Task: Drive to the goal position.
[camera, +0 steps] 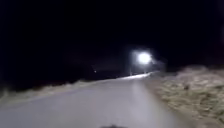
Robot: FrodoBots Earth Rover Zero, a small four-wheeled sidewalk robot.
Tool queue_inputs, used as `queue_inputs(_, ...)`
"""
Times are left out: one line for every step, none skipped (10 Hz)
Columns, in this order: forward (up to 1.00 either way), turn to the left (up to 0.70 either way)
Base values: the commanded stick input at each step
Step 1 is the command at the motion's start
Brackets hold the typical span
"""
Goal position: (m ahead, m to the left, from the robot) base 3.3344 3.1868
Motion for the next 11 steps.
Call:
queue_inputs(0.85,0.00)
queue_inputs(0.85,0.00)
queue_inputs(0.85,0.00)
queue_inputs(0.85,0.00)
queue_inputs(0.85,0.00)
queue_inputs(0.85,0.00)
queue_inputs(0.85,0.00)
queue_inputs(0.85,0.00)
queue_inputs(0.85,0.00)
queue_inputs(0.85,0.00)
queue_inputs(0.85,0.00)
